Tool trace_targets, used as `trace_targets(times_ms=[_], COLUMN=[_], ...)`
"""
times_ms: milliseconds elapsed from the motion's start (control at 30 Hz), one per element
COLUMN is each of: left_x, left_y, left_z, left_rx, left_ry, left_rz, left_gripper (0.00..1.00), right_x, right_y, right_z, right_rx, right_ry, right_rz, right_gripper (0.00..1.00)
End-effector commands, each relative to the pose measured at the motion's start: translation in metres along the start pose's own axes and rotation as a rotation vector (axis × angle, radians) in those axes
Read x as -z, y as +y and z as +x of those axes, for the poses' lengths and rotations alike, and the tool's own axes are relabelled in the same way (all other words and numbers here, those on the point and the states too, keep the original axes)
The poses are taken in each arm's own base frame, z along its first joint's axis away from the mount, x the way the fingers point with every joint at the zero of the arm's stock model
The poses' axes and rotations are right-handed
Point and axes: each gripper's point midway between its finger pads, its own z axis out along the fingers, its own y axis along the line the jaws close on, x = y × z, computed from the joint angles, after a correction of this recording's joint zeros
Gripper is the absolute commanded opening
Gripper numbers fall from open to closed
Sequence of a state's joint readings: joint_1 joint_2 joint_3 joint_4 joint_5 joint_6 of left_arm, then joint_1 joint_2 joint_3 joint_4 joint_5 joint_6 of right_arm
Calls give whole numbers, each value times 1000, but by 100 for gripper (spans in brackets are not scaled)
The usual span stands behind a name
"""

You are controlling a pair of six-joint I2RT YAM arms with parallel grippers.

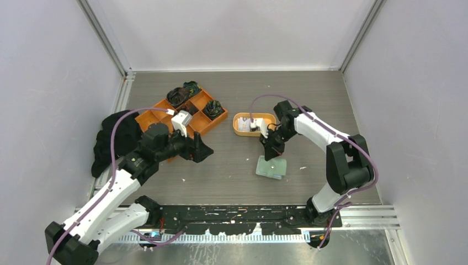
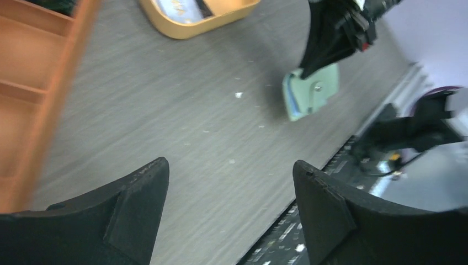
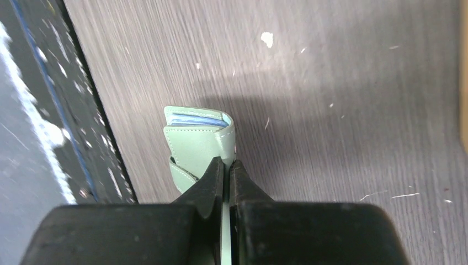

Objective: Put the credit cards into the card holder
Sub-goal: Open the card holder at the center of the board.

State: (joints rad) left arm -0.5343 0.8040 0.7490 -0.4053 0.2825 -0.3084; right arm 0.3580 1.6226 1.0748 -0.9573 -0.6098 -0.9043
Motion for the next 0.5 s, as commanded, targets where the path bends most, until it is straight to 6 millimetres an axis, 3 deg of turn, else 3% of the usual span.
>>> trace_targets(times_ms=[0, 200, 467], left_x=[-25, -64, -103], left_y=[-51, -75, -102], left_z=[-9, 16, 22], left_rx=[285, 271, 322], left_ry=[-72, -110, -70], left_rz=[281, 280, 335], left_gripper=[80, 82, 83], right_x=[36, 45, 43], right_y=[10, 33, 47], right_z=[-63, -78, -77], right_rx=[-157, -71, 61], right_ry=[-284, -395, -411], right_rz=[-26, -95, -69], right_gripper=[1, 1, 1])
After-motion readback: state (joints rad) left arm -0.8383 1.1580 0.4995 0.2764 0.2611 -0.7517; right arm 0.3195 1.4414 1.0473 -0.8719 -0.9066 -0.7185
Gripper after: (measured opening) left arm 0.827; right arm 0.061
